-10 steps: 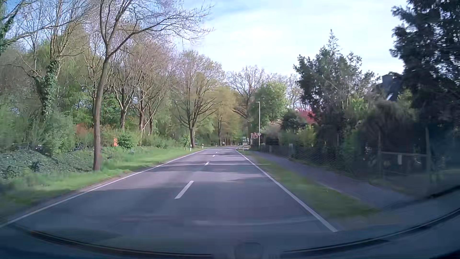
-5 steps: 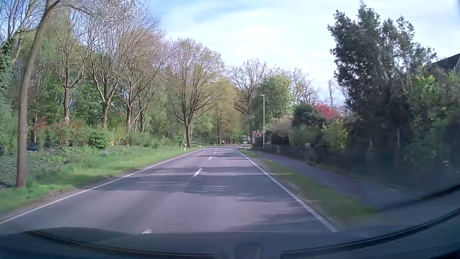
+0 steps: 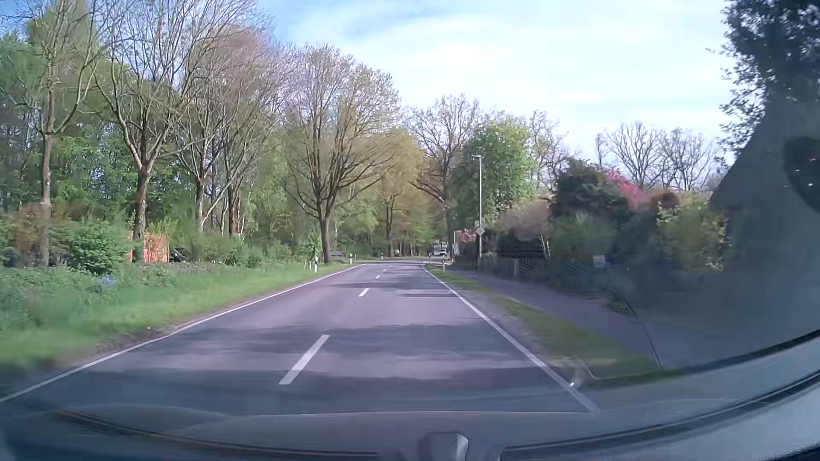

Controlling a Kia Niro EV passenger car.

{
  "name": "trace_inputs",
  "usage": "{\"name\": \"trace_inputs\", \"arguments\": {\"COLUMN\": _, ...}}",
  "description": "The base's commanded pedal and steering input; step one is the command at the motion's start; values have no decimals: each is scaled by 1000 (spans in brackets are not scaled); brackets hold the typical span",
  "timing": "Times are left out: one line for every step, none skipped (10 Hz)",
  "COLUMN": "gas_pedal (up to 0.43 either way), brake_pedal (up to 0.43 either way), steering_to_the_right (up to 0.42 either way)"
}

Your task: Follow the waypoints while adhering to traffic rules and regulations

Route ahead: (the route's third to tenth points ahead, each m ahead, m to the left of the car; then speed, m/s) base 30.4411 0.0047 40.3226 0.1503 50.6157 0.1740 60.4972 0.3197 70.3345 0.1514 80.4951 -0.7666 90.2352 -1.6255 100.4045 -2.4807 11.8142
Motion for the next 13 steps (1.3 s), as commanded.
{"name": "trace_inputs", "arguments": {"gas_pedal": 110, "brake_pedal": 0, "steering_to_the_right": -4}}
{"name": "trace_inputs", "arguments": {"gas_pedal": 110, "brake_pedal": 0, "steering_to_the_right": -4}}
{"name": "trace_inputs", "arguments": {"gas_pedal": 110, "brake_pedal": 0, "steering_to_the_right": -4}}
{"name": "trace_inputs", "arguments": {"gas_pedal": 110, "brake_pedal": 0, "steering_to_the_right": -6}}
{"name": "trace_inputs", "arguments": {"gas_pedal": 110, "brake_pedal": 0, "steering_to_the_right": -8}}
{"name": "trace_inputs", "arguments": {"gas_pedal": 110, "brake_pedal": 0, "steering_to_the_right": -9}}
{"name": "trace_inputs", "arguments": {"gas_pedal": 110, "brake_pedal": 0, "steering_to_the_right": -8}}
{"name": "trace_inputs", "arguments": {"gas_pedal": 110, "brake_pedal": 0, "steering_to_the_right": -8}}
{"name": "trace_inputs", "arguments": {"gas_pedal": 110, "brake_pedal": 0, "steering_to_the_right": -4}}
{"name": "trace_inputs", "arguments": {"gas_pedal": 110, "brake_pedal": 0, "steering_to_the_right": -4}}
{"name": "trace_inputs", "arguments": {"gas_pedal": 110, "brake_pedal": 0, "steering_to_the_right": -4}}
{"name": "trace_inputs", "arguments": {"gas_pedal": 110, "brake_pedal": 0, "steering_to_the_right": -4}}
{"name": "trace_inputs", "arguments": {"gas_pedal": 110, "brake_pedal": 0, "steering_to_the_right": -4}}
